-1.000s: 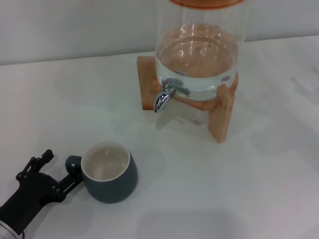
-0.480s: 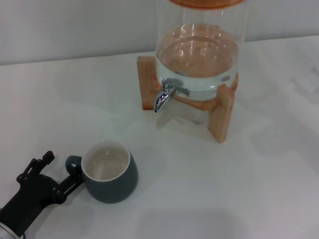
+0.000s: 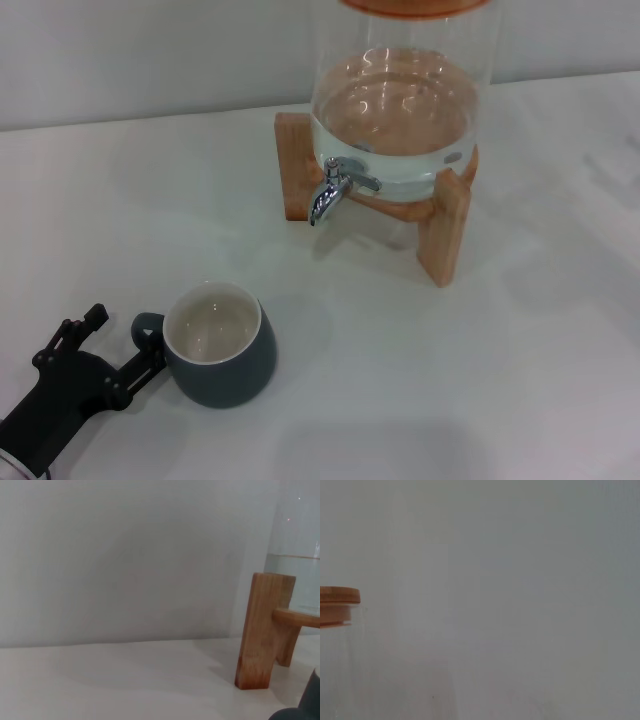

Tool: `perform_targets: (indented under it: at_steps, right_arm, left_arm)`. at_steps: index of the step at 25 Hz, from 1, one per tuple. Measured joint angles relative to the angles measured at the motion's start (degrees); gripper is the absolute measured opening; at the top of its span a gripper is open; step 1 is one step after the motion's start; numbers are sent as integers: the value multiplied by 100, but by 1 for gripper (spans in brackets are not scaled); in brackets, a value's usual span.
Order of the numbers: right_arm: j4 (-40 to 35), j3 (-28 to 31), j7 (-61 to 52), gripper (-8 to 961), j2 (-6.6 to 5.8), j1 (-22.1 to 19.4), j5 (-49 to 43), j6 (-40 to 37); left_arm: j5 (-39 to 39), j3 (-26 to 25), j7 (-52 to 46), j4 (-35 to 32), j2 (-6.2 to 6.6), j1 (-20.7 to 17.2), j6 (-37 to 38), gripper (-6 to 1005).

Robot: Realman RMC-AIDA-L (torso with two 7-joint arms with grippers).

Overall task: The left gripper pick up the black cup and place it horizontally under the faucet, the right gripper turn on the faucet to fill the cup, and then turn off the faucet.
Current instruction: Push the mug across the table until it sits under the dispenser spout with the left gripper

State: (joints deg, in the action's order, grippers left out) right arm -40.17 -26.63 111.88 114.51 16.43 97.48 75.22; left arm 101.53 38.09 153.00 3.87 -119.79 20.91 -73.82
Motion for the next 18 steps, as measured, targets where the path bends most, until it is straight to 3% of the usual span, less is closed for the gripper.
perform_targets:
  at_steps: [18]
  right_arm:
    - [0, 0, -3, 809, 9, 0, -1, 2]
  left_arm:
    - [-1, 7, -1, 25, -8, -28, -7, 890]
